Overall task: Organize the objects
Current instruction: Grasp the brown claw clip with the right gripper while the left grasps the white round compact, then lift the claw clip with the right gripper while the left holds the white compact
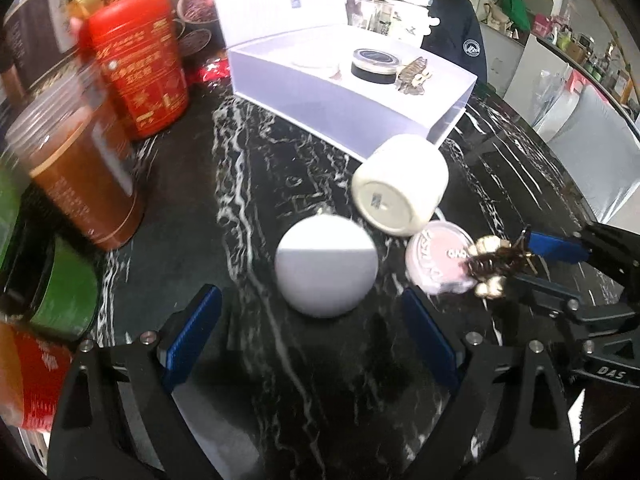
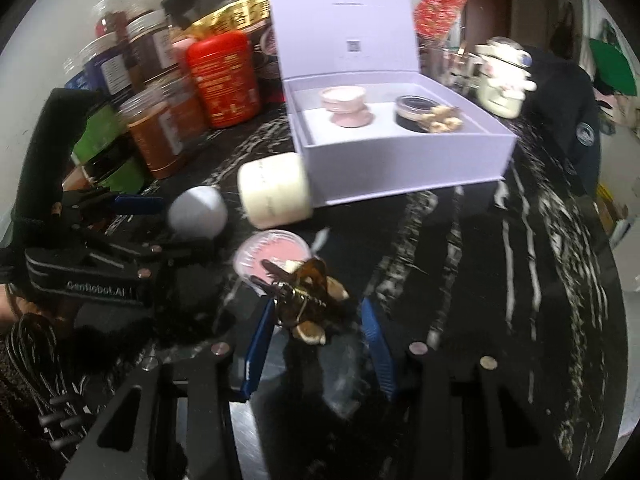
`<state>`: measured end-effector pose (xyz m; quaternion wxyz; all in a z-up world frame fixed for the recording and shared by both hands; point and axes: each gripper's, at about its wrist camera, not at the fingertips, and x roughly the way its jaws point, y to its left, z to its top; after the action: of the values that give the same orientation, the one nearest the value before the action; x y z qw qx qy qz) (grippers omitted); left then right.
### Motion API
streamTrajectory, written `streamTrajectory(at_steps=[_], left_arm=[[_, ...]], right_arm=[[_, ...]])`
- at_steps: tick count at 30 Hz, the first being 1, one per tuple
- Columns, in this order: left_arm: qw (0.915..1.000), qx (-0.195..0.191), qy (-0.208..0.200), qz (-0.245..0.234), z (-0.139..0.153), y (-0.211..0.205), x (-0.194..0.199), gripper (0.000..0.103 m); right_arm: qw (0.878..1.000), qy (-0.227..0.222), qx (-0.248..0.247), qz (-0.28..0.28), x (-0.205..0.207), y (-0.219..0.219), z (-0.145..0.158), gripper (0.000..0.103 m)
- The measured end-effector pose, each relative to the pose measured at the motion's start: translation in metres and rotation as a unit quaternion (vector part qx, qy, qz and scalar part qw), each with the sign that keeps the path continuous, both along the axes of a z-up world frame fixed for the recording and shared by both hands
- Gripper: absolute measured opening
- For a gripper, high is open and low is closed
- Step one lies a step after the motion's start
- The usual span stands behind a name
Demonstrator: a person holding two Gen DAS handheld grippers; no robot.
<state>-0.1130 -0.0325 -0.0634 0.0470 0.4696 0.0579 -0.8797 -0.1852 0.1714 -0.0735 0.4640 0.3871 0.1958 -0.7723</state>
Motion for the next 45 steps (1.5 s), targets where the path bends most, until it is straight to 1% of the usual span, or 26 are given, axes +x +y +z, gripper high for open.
streamTrajectory(at_steps=[3, 6, 8, 9, 10, 12, 13, 14, 16, 19, 21, 23, 25, 27, 29, 30, 35, 45], left_arm=[[0.9999, -0.005, 0.009, -0.004, 0.001, 0.005, -0.007, 0.091], [0.9998, -0.013, 0.016, -0.008, -0.001, 0.008, -0.013, 0.091], [0.9997, -0.012, 0.020, -0.011, -0.001, 0.009, -0.014, 0.090], [0.9996, -0.009, 0.022, -0.013, -0.002, 0.009, -0.014, 0.090], [0.9996, -0.004, 0.024, -0.015, -0.003, 0.009, -0.014, 0.087], [0.9996, 0.007, 0.023, -0.016, -0.004, 0.007, -0.015, 0.080], [0.9996, 0.013, 0.022, -0.015, -0.006, 0.006, -0.016, 0.074], [0.9995, 0.017, 0.021, -0.015, -0.006, 0.004, -0.016, 0.064], [0.9991, 0.020, 0.030, -0.020, -0.006, 0.003, -0.013, 0.050], [0.9987, 0.019, 0.026, -0.040, -0.006, 0.007, -0.010, 0.050], [0.9986, 0.014, 0.028, -0.042, -0.006, 0.009, -0.007, 0.050], [0.9985, 0.023, 0.025, -0.042, -0.005, 0.009, -0.005, 0.050], [0.9979, 0.042, 0.022, -0.045, -0.005, 0.007, -0.002, 0.050], [0.9977, 0.048, 0.021, -0.043, -0.005, 0.007, 0.002, 0.050], [0.9979, 0.044, 0.020, -0.043, -0.005, 0.009, 0.007, 0.050], [0.9979, 0.043, 0.020, -0.043, -0.006, 0.010, 0.009, 0.050], [0.9970, 0.058, 0.018, -0.048, -0.005, 0.013, 0.016, 0.050], [0.9954, 0.058, 0.015, -0.075, -0.004, 0.037, 0.025, 0.050]], right_arm=[[1.000, -0.003, 0.001, -0.014, -0.004, 0.009, -0.001, 0.046], [1.000, -0.007, 0.004, -0.019, -0.005, 0.011, -0.004, 0.046], [1.000, -0.014, 0.003, -0.020, -0.006, 0.011, -0.006, 0.046], [1.000, -0.020, 0.002, -0.018, -0.006, 0.010, -0.007, 0.047], [1.000, -0.024, 0.002, -0.017, -0.005, 0.008, -0.008, 0.053], [0.999, -0.030, 0.004, -0.012, -0.003, 0.004, -0.011, 0.056], [0.999, -0.030, 0.004, -0.010, -0.002, 0.002, -0.012, 0.056], [1.000, -0.030, 0.004, -0.008, -0.001, 0.000, -0.013, 0.057], [1.000, -0.027, 0.001, -0.006, -0.001, -0.002, -0.014, 0.057], [1.000, -0.027, -0.006, -0.012, -0.004, -0.005, -0.013, 0.057], [0.999, -0.026, -0.012, -0.016, -0.006, -0.007, -0.011, 0.057], [0.999, -0.026, -0.022, -0.015, -0.007, -0.008, -0.010, 0.057], [0.999, -0.027, -0.026, -0.014, -0.008, -0.010, -0.010, 0.055], [0.999, -0.023, -0.029, -0.011, -0.006, -0.009, -0.009, 0.049], [0.999, -0.025, -0.031, -0.007, -0.006, -0.007, -0.008, 0.047], [0.999, -0.024, -0.034, -0.005, -0.004, -0.005, -0.007, 0.040], [0.999, -0.020, -0.029, -0.005, 0.000, 0.004, -0.006, 0.040], [1.000, -0.012, -0.014, -0.019, 0.012, 0.038, -0.004, 0.041]])
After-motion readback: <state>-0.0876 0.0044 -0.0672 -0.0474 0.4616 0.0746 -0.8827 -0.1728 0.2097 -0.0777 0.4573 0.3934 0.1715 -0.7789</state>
